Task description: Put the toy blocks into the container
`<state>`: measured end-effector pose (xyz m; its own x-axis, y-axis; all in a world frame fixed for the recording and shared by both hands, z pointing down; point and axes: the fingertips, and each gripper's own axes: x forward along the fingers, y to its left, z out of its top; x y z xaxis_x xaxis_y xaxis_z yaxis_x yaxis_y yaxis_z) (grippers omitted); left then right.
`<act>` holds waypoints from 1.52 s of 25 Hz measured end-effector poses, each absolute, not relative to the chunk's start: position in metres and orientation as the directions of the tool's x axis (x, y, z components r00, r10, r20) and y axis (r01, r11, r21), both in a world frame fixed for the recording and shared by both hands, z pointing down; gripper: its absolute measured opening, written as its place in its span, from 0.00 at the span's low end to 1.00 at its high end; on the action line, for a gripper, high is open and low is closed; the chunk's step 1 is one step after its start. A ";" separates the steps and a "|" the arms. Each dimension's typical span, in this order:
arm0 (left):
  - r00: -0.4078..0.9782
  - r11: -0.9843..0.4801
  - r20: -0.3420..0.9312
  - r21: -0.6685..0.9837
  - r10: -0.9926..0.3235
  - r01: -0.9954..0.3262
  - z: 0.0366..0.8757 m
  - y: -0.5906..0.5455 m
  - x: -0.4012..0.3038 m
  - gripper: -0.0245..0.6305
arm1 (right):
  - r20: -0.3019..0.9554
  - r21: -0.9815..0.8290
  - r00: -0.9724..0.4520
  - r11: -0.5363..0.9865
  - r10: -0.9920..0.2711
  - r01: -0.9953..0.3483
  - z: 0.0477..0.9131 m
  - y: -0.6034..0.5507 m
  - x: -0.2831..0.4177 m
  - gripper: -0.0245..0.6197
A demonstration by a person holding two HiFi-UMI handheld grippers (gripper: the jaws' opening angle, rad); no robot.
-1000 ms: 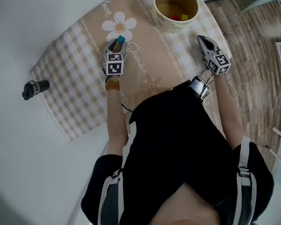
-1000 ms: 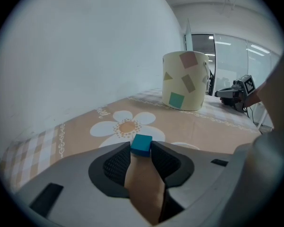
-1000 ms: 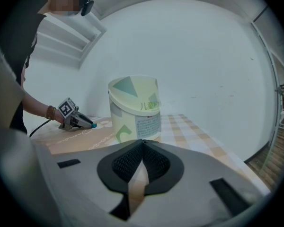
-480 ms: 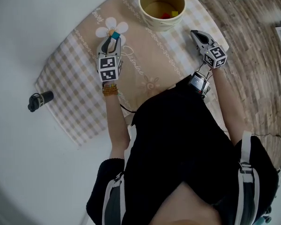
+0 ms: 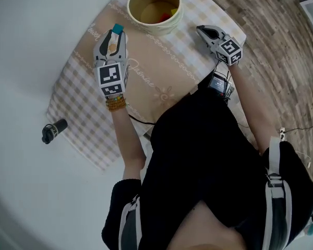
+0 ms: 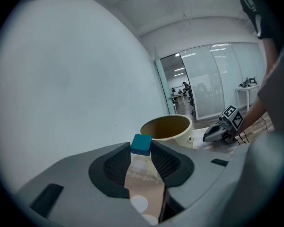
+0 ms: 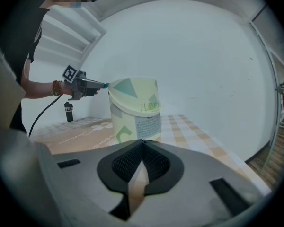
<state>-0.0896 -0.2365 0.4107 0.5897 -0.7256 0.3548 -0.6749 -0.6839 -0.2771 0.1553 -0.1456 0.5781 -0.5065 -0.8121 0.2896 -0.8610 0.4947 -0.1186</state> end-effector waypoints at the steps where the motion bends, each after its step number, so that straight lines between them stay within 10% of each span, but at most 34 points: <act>1: 0.603 -0.692 0.346 -0.282 -0.719 -0.664 0.405 -0.239 -0.080 0.25 | 0.291 -0.119 -0.507 0.495 -0.812 -0.861 0.578 -0.146 0.156 0.05; 38: 0.682 -0.777 0.373 -0.287 -0.629 -0.560 0.406 -0.258 0.002 0.26 | 0.290 -0.114 -0.510 0.500 -0.810 -0.859 0.578 -0.148 0.159 0.05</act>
